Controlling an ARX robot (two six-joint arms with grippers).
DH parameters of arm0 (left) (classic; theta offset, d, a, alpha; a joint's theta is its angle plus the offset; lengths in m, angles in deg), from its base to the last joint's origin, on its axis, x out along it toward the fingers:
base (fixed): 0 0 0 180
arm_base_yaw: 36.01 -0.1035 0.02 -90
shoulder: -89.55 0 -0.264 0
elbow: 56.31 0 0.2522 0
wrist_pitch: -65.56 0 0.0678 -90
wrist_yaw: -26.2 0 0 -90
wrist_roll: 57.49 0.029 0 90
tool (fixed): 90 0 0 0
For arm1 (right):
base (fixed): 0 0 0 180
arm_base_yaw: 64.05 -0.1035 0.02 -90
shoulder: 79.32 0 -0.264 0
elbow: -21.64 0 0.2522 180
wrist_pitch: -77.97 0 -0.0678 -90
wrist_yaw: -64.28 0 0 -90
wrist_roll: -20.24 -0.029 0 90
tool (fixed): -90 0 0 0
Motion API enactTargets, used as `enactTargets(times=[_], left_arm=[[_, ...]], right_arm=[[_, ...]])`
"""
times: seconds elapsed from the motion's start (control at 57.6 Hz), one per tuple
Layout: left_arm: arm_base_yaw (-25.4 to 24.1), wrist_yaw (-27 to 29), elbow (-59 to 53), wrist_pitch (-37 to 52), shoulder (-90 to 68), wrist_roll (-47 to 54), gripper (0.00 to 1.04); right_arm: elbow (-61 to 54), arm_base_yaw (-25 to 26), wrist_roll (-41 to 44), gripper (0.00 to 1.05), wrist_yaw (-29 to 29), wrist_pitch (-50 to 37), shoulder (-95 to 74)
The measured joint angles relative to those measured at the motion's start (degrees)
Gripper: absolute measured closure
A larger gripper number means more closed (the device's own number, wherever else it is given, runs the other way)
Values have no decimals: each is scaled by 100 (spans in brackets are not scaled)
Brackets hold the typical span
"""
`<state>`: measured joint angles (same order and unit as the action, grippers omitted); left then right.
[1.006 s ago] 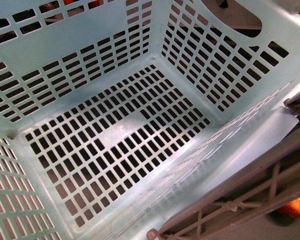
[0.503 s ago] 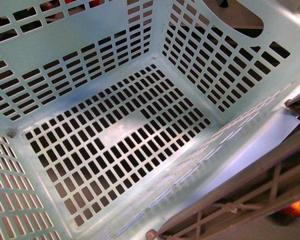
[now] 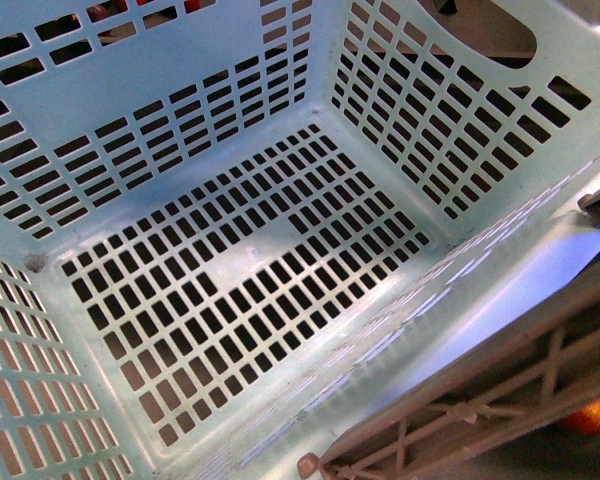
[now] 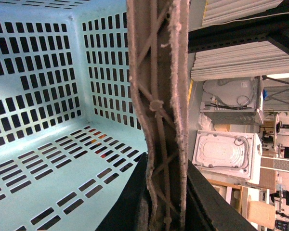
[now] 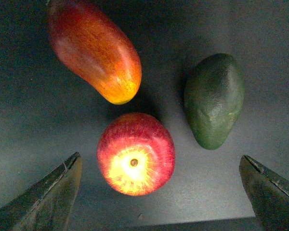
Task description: Pick apple with right arm and hold basket with left
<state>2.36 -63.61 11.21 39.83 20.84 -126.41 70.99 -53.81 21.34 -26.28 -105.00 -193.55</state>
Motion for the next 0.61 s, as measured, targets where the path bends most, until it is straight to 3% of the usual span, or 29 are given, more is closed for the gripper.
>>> enactTargets(times=[0.607], left_arm=[[0, 2, 0, 0, 0, 4, 95]], right_arm=[[636, -348, 485, 9, -70, 175, -1432]])
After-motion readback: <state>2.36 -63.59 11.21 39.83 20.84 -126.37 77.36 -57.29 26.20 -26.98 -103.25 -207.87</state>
